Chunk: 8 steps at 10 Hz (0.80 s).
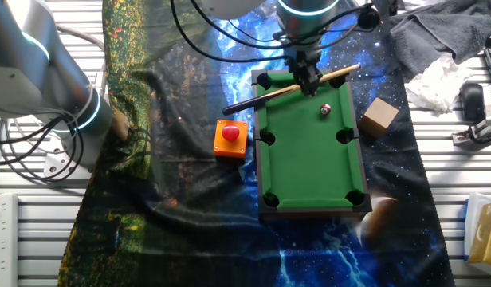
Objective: Hit the pool ball
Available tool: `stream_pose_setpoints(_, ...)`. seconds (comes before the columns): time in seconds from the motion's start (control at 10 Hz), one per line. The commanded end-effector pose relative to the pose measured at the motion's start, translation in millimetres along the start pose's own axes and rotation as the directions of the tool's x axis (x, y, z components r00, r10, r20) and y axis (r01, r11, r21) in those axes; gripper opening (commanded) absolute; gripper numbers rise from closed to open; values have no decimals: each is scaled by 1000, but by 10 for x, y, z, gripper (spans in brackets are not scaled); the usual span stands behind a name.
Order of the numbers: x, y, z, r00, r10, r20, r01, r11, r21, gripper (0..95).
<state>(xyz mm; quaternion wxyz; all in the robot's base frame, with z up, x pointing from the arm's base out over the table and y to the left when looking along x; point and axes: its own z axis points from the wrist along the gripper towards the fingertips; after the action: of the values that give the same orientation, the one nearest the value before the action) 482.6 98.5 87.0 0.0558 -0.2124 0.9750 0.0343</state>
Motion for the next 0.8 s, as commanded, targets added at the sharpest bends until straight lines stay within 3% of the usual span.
stream_pose_setpoints(0.1, 14, -17, 11, 1000, -7, -2, 7, 1000, 4, 570)
stream_pose_setpoints(0.3, 40, -36, 61, 1000, -14, 0, 14, 1000, 3, 570)
stream_pose_setpoints(0.4, 44, -37, 83, 1000, -15, 0, 15, 1000, 3, 380)
stream_pose_setpoints(0.5, 45, -36, 95, 1000, -15, 2, 15, 1000, 3, 380)
stream_pose_setpoints(0.7, 46, -36, 100, 1000, -7, 6, 7, 1000, 11, 0)
stream_pose_setpoints(0.8, 46, -36, 100, 1000, -3, 5, 3, 1000, 13, 0)
